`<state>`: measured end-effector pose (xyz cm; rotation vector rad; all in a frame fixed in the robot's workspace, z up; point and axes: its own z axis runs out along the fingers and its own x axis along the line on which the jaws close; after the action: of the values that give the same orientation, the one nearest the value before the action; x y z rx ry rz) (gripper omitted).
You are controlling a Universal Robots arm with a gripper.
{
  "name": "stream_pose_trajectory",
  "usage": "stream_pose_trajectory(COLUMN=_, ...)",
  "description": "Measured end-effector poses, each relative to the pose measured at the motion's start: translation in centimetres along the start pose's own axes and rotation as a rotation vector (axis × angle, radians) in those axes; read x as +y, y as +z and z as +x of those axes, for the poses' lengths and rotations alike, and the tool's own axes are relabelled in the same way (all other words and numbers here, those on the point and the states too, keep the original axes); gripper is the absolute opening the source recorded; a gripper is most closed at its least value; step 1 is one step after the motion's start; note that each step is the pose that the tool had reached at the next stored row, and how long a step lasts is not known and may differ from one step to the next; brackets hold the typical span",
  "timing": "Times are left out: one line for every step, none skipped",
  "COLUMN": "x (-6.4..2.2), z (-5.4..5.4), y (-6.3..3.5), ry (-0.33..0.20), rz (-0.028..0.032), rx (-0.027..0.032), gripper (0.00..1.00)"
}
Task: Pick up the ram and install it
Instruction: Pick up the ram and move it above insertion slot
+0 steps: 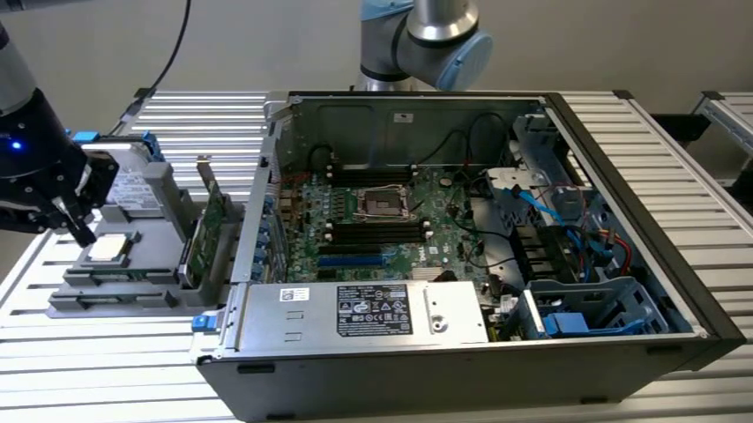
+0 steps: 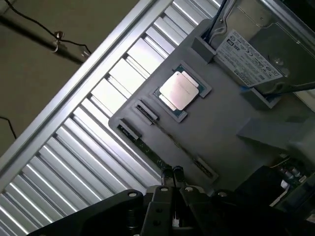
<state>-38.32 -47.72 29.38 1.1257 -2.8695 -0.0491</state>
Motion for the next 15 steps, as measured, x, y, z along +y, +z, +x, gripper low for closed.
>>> stream_pose_trajectory(x=-0.01, z=0.0, y=0.18, ry=-0.037, rz=0.0013, rx=0.0018, gripper=0.10)
stream_pose_trajectory(x=-0.02, z=0.0, y=0.28, ry=-0.056, rz=0.0020, rx=0.0026, gripper=0.10)
stream_pose_trajectory(x=-0.02, z=0.0, y=0.38, ry=-0.073, rz=0.0026, rx=0.0032, gripper=0.10)
stream_pose_trajectory(x=-0.03, z=0.0, y=0.48, ry=-0.091, rz=0.0032, rx=0.0040, gripper=0.10)
stream_pose_trajectory(x=-0.03, z=0.0, y=0.59, ry=-0.110, rz=0.0038, rx=0.0048, gripper=0.10)
stream_pose_trajectory(x=-0.04, z=0.0, y=0.69, ry=-0.128, rz=0.0045, rx=0.0056, gripper=0.10)
stream_pose_trajectory(x=-0.04, z=0.0, y=0.79, ry=-0.146, rz=0.0050, rx=0.0063, gripper=0.10)
stream_pose_trajectory(x=-0.05, z=0.0, y=0.90, ry=-0.164, rz=0.0057, rx=0.0070, gripper=0.10)
stream_pose_trajectory(x=-0.05, z=0.0, y=1.00, ry=-0.182, rz=0.0063, rx=0.0079, gripper=0.10)
stream_pose_trajectory(x=-0.06, z=0.0, y=1.11, ry=-0.200, rz=0.0069, rx=0.0086, gripper=0.10)
stream_pose_trajectory(x=-0.06, z=0.0, y=1.21, ry=-0.218, rz=0.0075, rx=0.0095, gripper=0.10)
stream_pose_trajectory(x=-0.07, z=-0.1, y=1.32, ry=-0.236, rz=0.0081, rx=0.0102, gripper=0.10)
stream_pose_trajectory(x=-0.07, z=-0.1, y=1.43, ry=-0.255, rz=0.0088, rx=0.0111, gripper=0.10)
stream_pose_trajectory(x=-0.08, z=-0.1, y=1.54, ry=-0.273, rz=0.0094, rx=0.0117, gripper=0.10)
stream_pose_trajectory(x=-0.08, z=-0.1, y=1.65, ry=-0.292, rz=0.0101, rx=0.0127, gripper=0.10)
